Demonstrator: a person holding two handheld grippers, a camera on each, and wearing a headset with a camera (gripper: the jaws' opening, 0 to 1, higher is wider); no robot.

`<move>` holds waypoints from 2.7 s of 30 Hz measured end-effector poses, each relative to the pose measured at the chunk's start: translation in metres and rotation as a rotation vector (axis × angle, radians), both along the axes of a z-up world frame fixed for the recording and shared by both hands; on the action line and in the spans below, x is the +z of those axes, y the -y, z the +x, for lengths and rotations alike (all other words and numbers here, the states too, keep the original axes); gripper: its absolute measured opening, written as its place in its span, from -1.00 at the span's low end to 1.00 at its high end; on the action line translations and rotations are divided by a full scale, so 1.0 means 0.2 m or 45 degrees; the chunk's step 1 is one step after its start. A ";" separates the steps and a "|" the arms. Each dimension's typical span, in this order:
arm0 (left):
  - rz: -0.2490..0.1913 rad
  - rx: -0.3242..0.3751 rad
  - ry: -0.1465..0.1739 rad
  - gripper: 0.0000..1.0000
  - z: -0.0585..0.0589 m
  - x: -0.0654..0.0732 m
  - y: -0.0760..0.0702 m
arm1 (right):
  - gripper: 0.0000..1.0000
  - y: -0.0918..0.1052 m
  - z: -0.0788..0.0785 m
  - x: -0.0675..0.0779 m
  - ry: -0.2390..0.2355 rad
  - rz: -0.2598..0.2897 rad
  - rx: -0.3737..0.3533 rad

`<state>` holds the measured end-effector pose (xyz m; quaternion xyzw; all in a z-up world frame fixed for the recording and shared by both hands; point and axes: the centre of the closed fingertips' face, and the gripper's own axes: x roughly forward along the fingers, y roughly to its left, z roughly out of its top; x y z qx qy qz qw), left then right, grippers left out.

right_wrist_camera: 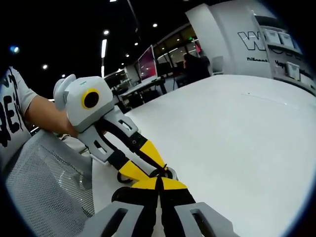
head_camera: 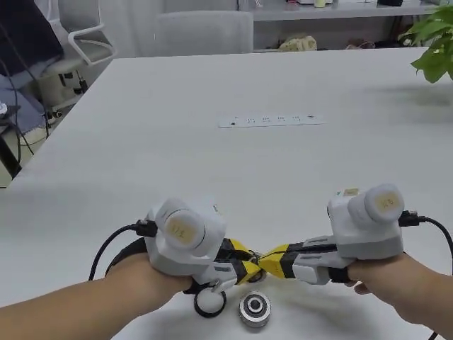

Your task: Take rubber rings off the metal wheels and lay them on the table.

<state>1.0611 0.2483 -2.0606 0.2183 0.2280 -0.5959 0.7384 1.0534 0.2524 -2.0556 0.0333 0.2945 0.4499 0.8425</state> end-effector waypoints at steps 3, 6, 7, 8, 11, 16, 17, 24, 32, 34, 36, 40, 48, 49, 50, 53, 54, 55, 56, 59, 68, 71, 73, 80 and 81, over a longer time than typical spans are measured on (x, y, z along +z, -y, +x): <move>0.001 0.005 0.004 -0.86 0.00 0.00 0.00 | -1.00 0.01 0.01 0.00 0.002 0.001 -0.014; -0.008 0.008 -0.009 -0.86 0.00 0.00 0.00 | -1.00 0.03 0.02 0.00 -0.002 0.015 -0.043; -0.010 0.007 -0.013 -0.85 0.00 0.00 0.00 | -1.00 0.04 0.03 0.01 -0.004 0.023 -0.050; -0.010 0.010 -0.022 -0.85 0.00 0.00 0.00 | -1.00 0.04 0.03 0.01 -0.007 0.027 -0.055; -0.008 0.001 -0.051 -0.80 -0.01 0.01 0.00 | -1.00 0.05 0.03 0.01 -0.011 0.034 -0.066; 0.006 -0.015 -0.046 -0.73 -0.02 0.02 -0.01 | -1.00 0.04 0.03 0.01 -0.015 0.045 -0.064; -0.002 -0.019 -0.050 -0.70 -0.02 0.03 -0.01 | -1.00 0.04 0.03 0.02 -0.015 0.050 -0.065; -0.058 -0.018 -0.039 -0.54 -0.04 0.10 -0.04 | -1.00 0.04 0.04 0.04 -0.017 0.077 -0.074; -0.127 0.000 -0.035 -0.29 -0.08 0.19 -0.07 | -1.00 0.02 0.04 0.08 -0.011 0.108 -0.074; -0.135 0.003 -0.031 -0.24 -0.08 0.20 -0.08 | -1.00 0.02 0.04 0.08 -0.011 0.111 -0.068; -0.165 0.014 -0.035 -0.17 -0.09 0.23 -0.09 | -1.00 0.01 0.03 0.09 -0.008 0.116 -0.060; -0.197 0.037 -0.036 -0.04 -0.09 0.27 -0.11 | -1.00 -0.01 0.02 0.11 -0.004 0.129 -0.047; -0.254 0.078 -0.039 0.11 -0.10 0.33 -0.20 | -1.00 -0.05 -0.01 0.12 -0.010 0.141 -0.018; -0.257 0.083 -0.040 0.13 -0.10 0.34 -0.22 | -1.00 -0.06 -0.01 0.13 -0.015 0.148 -0.014; -0.259 0.088 -0.042 0.14 -0.11 0.34 -0.23 | -1.00 -0.06 -0.01 0.13 -0.015 0.150 -0.013; -0.263 0.101 -0.040 0.18 -0.11 0.34 -0.27 | -1.00 -0.08 -0.02 0.13 -0.021 0.155 -0.001; -0.262 0.105 -0.039 0.19 -0.12 0.34 -0.29 | -1.00 -0.08 -0.02 0.13 -0.026 0.156 0.003; -0.261 0.113 -0.038 0.21 -0.12 0.34 -0.31 | -1.00 -0.09 -0.03 0.13 -0.030 0.158 0.006; -0.261 0.116 -0.038 0.22 -0.13 0.34 -0.32 | -1.00 -0.10 -0.03 0.13 -0.035 0.159 0.010; -0.268 0.137 -0.045 0.25 -0.13 0.34 -0.37 | -1.00 -0.12 -0.05 0.12 -0.049 0.158 0.026; -0.272 0.185 -0.057 0.32 -0.16 0.32 -0.48 | -1.00 -0.20 -0.09 0.10 -0.090 0.153 0.088; -0.275 0.199 -0.052 0.34 -0.16 0.33 -0.50 | -1.00 -0.22 -0.10 0.09 -0.103 0.151 0.099; -0.277 0.207 -0.053 0.34 -0.17 0.33 -0.50 | -1.00 -0.24 -0.11 0.09 -0.122 0.154 0.108; -0.275 0.225 -0.054 0.35 -0.18 0.32 -0.53 | -1.00 -0.29 -0.11 0.06 -0.157 0.153 0.124; -0.275 0.228 -0.053 0.35 -0.18 0.32 -0.53 | -1.00 -0.30 -0.12 0.05 -0.162 0.150 0.129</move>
